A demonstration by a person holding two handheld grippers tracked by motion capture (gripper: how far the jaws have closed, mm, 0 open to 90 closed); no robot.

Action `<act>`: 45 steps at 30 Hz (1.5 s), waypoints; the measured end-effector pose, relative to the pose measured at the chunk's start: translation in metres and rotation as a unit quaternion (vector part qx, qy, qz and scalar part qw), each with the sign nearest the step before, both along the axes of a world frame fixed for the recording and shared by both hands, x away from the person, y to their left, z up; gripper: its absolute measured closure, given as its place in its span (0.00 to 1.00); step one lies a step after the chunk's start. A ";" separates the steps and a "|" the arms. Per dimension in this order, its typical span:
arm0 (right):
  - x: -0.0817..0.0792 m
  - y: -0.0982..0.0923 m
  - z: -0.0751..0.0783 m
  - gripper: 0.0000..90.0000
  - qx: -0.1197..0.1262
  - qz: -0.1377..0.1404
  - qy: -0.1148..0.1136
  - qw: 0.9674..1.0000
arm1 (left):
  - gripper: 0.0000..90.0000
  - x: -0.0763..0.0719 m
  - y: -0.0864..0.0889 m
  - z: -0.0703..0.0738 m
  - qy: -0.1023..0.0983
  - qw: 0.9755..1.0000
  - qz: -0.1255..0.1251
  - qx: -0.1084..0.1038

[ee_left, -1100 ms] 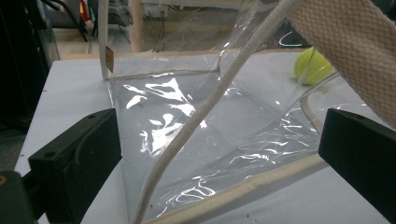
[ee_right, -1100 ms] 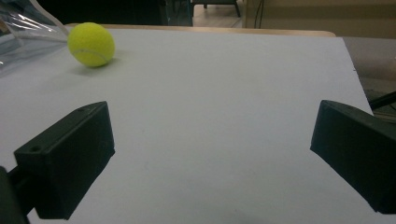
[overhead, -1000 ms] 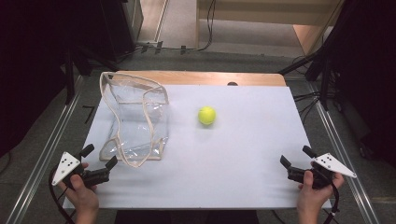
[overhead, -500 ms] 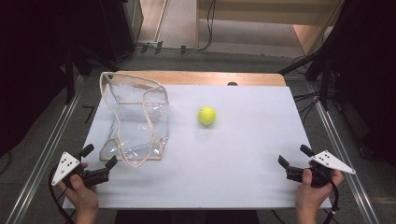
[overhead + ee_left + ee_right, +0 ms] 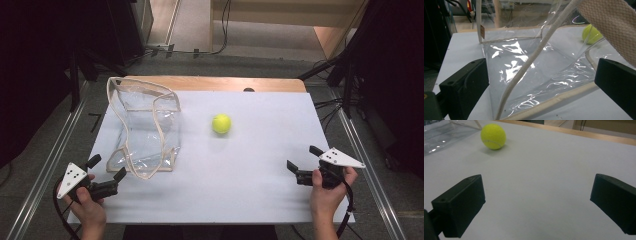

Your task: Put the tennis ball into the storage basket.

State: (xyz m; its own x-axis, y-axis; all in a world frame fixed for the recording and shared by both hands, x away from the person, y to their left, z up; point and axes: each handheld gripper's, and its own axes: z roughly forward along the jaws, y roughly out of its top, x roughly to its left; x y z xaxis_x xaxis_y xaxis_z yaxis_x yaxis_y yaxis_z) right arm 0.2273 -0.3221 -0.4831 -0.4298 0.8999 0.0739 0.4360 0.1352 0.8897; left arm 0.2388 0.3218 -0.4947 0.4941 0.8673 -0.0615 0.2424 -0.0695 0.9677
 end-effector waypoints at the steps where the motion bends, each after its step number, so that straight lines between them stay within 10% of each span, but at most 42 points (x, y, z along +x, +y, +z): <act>1: 0.002 0.001 0.001 0.00 -0.002 0.003 0.002 1.000 | 0.00 0.000 0.000 0.000 0.000 1.000 0.000 0.000; 45: 0.114 0.097 0.052 0.00 -0.054 0.119 0.040 0.991 | 0.00 0.001 0.000 0.000 0.001 1.000 -0.001 0.001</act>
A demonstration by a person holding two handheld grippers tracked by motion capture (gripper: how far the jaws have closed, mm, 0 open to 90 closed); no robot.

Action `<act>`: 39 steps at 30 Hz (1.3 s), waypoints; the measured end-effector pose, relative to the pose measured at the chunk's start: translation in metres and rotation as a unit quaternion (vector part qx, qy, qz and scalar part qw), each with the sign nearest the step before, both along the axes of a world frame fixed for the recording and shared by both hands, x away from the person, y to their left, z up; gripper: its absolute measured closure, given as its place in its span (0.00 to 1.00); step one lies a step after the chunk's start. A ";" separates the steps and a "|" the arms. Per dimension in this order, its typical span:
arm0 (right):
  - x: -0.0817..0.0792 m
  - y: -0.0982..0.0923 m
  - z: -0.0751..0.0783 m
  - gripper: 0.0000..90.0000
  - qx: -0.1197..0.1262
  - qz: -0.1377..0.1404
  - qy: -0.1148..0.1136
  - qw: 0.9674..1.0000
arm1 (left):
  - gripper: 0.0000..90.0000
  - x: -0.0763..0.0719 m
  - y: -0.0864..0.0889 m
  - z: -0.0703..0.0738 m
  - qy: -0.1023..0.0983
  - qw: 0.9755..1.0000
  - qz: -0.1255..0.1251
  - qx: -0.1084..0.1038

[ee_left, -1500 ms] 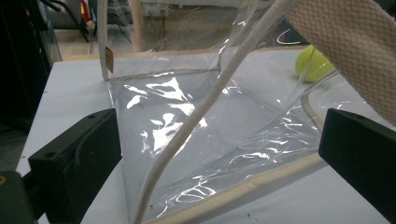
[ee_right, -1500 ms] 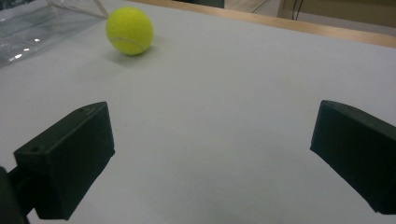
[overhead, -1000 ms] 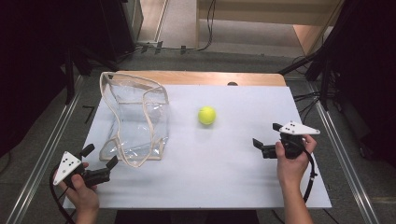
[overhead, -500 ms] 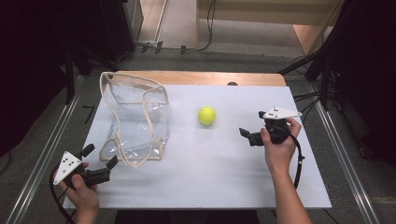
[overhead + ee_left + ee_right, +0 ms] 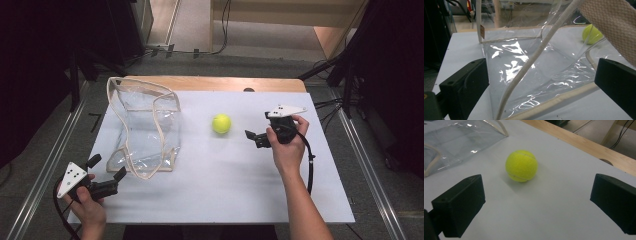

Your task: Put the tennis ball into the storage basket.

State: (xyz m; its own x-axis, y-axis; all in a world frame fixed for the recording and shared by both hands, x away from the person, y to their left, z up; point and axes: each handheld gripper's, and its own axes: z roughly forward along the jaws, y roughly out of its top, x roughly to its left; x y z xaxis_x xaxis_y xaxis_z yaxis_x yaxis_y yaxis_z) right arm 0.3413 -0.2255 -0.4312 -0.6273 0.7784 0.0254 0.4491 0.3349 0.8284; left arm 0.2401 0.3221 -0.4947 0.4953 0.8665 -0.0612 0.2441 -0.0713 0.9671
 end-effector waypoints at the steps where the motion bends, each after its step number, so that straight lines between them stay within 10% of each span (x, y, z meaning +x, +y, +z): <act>1: 0.002 0.002 0.001 0.00 -0.002 0.003 -0.001 1.000 | 0.00 0.000 0.000 0.000 0.000 1.000 0.000 0.000; 39: 0.066 0.071 0.001 0.00 -0.043 0.077 0.055 0.995 | 0.00 0.000 0.000 0.000 -0.001 1.000 0.000 -0.003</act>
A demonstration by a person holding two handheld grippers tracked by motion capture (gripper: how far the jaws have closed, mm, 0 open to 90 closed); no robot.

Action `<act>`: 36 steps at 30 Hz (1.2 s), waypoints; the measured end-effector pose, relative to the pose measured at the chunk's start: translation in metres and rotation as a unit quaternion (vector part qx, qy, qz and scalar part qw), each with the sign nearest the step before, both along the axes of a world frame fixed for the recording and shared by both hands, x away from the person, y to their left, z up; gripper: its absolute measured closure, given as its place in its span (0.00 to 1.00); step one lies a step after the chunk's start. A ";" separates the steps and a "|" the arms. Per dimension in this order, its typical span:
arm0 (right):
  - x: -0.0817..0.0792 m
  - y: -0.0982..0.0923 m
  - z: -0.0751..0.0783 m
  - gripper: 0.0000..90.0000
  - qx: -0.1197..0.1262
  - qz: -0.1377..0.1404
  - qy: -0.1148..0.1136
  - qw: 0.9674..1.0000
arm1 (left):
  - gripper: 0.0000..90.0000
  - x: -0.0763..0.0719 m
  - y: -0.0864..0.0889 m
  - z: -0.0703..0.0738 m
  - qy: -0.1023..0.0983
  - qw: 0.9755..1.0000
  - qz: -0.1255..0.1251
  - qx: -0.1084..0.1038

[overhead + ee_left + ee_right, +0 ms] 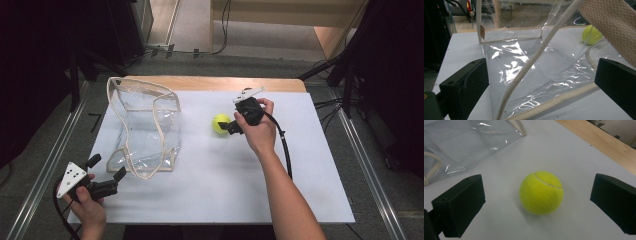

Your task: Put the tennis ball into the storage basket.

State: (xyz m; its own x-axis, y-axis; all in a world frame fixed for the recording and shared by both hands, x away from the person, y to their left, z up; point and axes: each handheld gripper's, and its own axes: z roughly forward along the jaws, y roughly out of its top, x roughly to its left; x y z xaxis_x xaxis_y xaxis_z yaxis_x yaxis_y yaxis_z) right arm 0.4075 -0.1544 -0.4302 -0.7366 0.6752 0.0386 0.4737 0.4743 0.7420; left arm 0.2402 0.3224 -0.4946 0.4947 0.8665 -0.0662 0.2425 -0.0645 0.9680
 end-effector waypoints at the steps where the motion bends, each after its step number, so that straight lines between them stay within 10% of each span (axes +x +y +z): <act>1: 0.001 0.002 0.000 0.00 -0.002 0.000 0.003 1.000 | 0.00 0.000 0.000 0.000 0.000 1.000 0.000 0.000; 36: 0.046 0.035 -0.045 0.09 -0.096 -0.016 0.127 0.987 | 0.00 0.000 0.001 0.000 0.000 1.000 0.000 -0.002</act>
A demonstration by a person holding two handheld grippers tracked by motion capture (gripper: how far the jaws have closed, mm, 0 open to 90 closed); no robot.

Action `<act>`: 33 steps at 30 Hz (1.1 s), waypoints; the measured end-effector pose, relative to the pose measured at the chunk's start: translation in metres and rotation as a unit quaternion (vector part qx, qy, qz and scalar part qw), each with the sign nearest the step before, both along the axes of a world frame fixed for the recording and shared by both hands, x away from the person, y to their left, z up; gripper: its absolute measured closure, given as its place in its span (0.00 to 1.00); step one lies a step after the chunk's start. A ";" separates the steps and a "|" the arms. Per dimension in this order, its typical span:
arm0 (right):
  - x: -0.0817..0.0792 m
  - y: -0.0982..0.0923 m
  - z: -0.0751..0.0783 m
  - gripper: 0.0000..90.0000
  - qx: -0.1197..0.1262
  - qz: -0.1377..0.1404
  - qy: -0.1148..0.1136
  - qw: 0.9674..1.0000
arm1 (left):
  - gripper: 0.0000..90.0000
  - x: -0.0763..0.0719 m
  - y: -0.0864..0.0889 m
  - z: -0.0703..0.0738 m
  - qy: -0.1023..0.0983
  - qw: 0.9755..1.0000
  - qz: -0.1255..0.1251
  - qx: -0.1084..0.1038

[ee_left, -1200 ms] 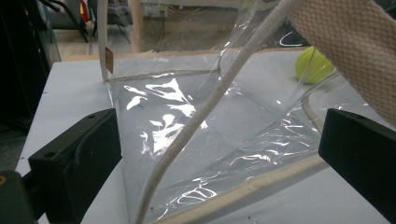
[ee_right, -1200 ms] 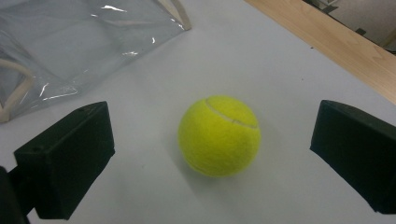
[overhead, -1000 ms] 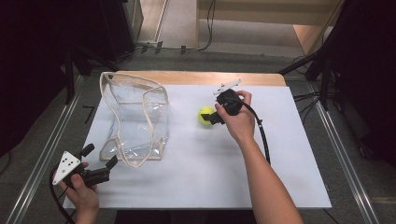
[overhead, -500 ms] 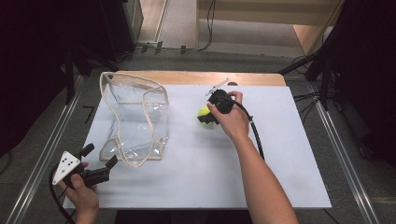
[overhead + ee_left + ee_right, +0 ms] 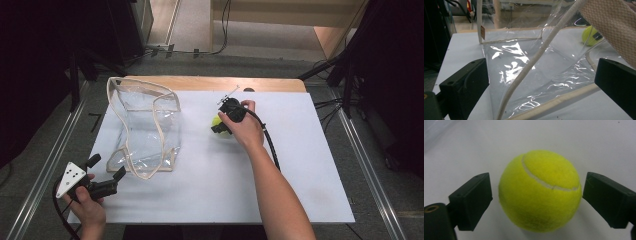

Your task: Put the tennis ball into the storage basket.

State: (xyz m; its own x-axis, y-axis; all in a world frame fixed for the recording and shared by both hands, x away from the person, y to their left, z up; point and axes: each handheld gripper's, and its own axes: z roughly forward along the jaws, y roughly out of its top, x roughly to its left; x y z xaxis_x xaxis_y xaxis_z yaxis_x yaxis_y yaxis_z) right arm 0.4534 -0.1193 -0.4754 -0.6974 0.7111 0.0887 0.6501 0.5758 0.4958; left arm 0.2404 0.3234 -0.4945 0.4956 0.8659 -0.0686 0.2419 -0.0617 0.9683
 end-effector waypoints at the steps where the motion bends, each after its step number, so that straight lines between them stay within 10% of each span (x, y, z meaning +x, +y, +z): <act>1: 0.000 0.000 -0.001 0.09 0.001 0.000 0.002 1.000 | 0.00 0.000 0.000 0.000 0.000 1.000 0.000 0.000; 11: 0.002 0.005 -0.007 0.24 -0.009 -0.005 0.008 1.000 | 0.00 0.000 0.000 0.000 0.000 1.000 0.000 -0.002; 33: -0.001 0.002 0.013 0.25 0.008 0.012 -0.002 1.000 | 0.00 0.000 0.000 0.000 0.001 1.000 0.000 -0.001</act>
